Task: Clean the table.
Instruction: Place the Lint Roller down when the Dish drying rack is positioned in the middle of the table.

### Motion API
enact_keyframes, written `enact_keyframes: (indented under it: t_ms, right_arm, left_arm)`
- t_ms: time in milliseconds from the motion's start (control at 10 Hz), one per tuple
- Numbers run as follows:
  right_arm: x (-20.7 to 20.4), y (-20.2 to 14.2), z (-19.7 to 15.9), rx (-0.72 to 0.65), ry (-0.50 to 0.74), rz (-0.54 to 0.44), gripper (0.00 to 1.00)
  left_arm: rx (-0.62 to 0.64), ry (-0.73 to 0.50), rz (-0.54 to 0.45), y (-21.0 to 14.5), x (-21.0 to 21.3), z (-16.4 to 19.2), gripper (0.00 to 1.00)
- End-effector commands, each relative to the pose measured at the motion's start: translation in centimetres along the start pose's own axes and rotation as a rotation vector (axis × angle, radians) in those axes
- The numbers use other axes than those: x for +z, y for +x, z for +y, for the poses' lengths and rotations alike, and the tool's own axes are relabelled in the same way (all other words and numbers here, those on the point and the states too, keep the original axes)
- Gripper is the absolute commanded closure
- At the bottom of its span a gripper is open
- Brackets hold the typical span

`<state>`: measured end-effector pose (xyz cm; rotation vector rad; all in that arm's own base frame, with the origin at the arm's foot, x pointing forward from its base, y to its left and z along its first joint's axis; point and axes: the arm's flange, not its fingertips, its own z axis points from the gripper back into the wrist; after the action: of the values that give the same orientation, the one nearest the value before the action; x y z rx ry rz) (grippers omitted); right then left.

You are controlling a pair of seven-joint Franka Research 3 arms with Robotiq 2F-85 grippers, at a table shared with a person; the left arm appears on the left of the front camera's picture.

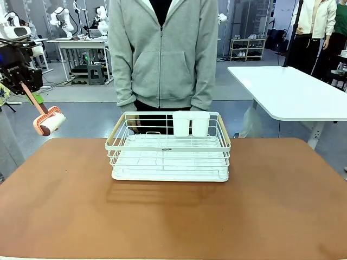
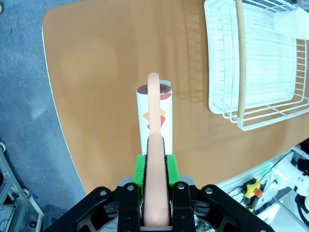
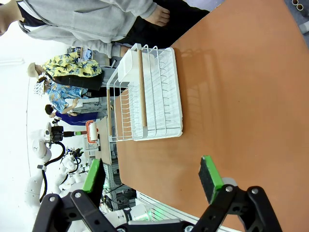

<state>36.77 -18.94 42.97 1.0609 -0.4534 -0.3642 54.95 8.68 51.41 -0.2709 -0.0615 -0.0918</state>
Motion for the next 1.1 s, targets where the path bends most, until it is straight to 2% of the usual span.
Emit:
enact_keyframes:
  t_ms: [0,100,300,400,500,600,800,1000]
  right_arm:
    - [0.1,0.0,0.2,0.001,0.017,-0.002,0.00]
    - [0.1,0.0,0.2,0.001,0.017,-0.002,0.00]
    - [0.1,0.0,0.2,0.001,0.017,-0.002,0.00]
    - [0.1,0.0,0.2,0.001,0.017,-0.002,0.00]
    - [0.1,0.0,0.2,0.001,0.017,-0.002,0.00]
    - [0.1,0.0,0.2,0.001,0.017,-0.002,0.00]
    - [0.1,0.0,0.2,0.001,0.017,-0.002,0.00]
    - [0.1,0.0,0.2,0.001,0.017,-0.002,0.00]
  left_arm:
    - [0.300,0.053,0.054,2.3,-1.0,-0.5,0.79]
    - [0.539,0.076,0.079,3.8,-1.9,-0.7,0.79]
    - [0.809,0.152,0.050,4.5,-3.3,-0.9,0.79]
    - [0.924,0.075,-0.016,4.8,-3.6,-1.0,0.79]
    - [1.020,0.116,-0.175,4.7,-4.4,-1.1,0.79]
    - [1.101,0.184,-0.262,4.7,-5.9,-1.6,0.79]
    - [1.230,0.099,-0.279,5.0,-8.1,-2.3,0.79]
    - [1.259,0.058,-0.277,4.9,-9.8,-2.4,0.79]
